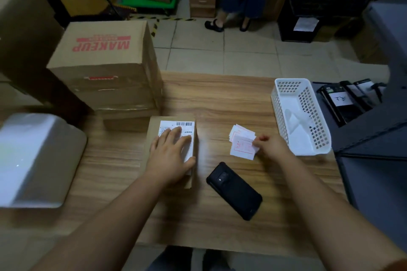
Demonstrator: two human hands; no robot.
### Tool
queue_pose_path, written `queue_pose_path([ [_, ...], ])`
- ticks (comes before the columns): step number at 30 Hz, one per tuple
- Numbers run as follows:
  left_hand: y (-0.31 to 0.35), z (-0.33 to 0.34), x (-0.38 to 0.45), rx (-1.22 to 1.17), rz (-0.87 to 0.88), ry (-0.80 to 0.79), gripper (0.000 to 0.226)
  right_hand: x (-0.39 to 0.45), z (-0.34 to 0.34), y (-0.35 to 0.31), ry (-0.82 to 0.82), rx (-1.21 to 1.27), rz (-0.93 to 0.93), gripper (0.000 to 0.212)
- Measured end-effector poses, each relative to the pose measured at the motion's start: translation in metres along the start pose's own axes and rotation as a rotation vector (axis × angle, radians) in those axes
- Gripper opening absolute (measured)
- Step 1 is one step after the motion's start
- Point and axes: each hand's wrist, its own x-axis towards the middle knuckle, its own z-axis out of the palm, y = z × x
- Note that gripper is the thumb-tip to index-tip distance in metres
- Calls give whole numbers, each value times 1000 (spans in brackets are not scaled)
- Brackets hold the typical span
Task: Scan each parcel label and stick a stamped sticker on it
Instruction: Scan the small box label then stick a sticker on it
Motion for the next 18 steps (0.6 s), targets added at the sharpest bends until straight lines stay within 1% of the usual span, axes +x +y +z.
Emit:
queue_pose_path([
  [3, -1, 1, -22, -14, -43, -12, 71, -14, -12, -8, -129, 118, -44, 2],
  [5, 4, -5, -30, -31, -68, -37, 75, -27, -17, -21, -147, 165, -107, 4],
  [6, 9, -11, -33, -77, -78, -19, 78, -36, -20, -29, -152, 198, -148, 5],
  [7, 16, -20, -34, -161, -82, 29, 79, -46, -23, -40, -162, 242, -194, 5],
  [8, 25, -32, -35, -284, -92, 86, 74, -58, -26, -51, -177, 288, -243, 4],
  [10, 50, -61, -36, -606, -93, 175, 60, -83, -35, -74, -204, 365, -337, 5],
  [12, 75, -93, -40, -917, -112, 186, 56, -110, -45, -96, -239, 445, -435, 6],
  [14, 92, -116, -43, -1172, -128, 211, 48, -134, -55, -115, -272, 552, -521, 8],
  [16, 102, -135, -50, -1376, -132, 292, 43, -157, -68, -126, -313, 672, -556, 12],
  [18, 110, -153, -59, -1481, -113, 393, 39, -176, -81, -131, -379, 781, -550, 24],
])
